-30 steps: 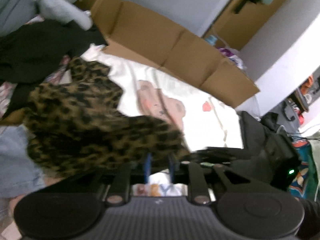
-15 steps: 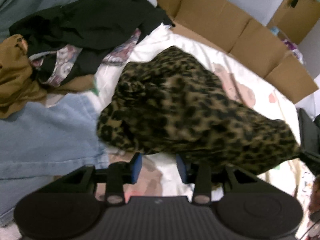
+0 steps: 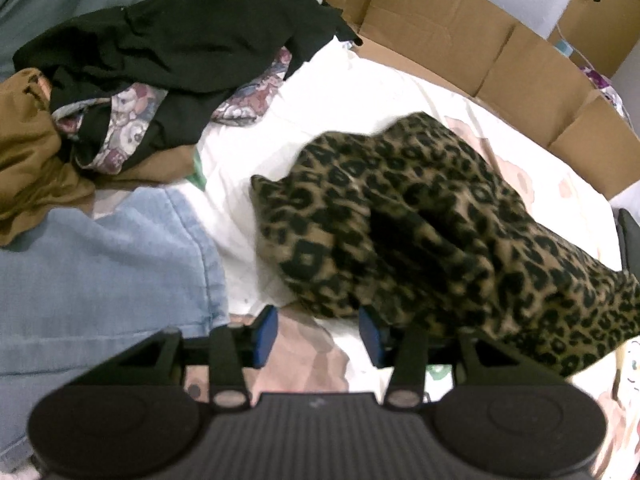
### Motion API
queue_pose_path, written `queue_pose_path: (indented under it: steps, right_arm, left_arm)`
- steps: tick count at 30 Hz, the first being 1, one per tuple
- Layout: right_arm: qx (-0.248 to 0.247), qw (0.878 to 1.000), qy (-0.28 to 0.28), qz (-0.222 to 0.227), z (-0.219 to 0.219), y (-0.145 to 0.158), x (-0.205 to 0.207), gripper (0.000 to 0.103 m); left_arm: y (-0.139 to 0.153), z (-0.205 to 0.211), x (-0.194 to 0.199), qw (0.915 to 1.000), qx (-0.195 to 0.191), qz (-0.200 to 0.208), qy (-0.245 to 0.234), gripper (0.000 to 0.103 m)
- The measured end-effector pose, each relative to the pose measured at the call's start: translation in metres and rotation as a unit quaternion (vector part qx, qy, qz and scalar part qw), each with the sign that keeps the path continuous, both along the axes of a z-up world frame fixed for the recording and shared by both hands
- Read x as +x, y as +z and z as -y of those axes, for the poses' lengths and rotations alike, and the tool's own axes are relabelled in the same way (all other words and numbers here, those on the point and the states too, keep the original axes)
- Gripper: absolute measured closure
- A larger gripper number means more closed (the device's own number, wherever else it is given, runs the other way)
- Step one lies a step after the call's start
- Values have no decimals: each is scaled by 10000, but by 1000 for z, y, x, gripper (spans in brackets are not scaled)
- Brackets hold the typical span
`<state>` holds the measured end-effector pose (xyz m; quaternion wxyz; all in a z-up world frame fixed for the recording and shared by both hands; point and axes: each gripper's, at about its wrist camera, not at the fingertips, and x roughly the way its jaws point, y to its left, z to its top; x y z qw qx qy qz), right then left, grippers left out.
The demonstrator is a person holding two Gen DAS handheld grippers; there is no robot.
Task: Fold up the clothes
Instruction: 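Lift the leopard-print garment with both tools and drag it onto the blanket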
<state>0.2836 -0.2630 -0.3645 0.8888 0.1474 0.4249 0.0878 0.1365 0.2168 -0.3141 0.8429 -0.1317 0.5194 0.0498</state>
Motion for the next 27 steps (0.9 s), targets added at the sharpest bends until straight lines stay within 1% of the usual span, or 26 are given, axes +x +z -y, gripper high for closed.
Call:
queue_pose_path:
  steps: [7,12,14,16,19,22,24,27]
  right_arm:
    - [-218,9985,-484,-136,29,-4,-14,103]
    - [-463,9955,-792,-248,45,-10,-16,103]
    - [-589,9930,-944,-395,51,-15,-14,102]
    - [-573,9912,-1054,-559,59,-19,-16,101]
    - [-565,9891,-1112,-781,67,-23,-21,97]
    - [-544,9894,-1125,-742,68,-19,-32,90]
    - [-748,9877,-1136,-772,67,-17,-38,79]
    - [-1012,9841,-1217,-801,67,-15,-46,74]
  left_arm:
    - [5,14,14,9992,-5,236,-336,55]
    - [6,20,22,9980,-76,286,-555,55]
    - [5,22,24,9977,-105,290,-597,56]
    - [5,25,27,9974,-132,297,-647,56]
    - [7,30,30,9965,-164,323,-757,56]
    - [7,36,34,9957,-185,324,-851,56]
    - [4,37,37,9956,-224,294,-867,56]
    - [3,42,39,9951,-283,277,-909,54]
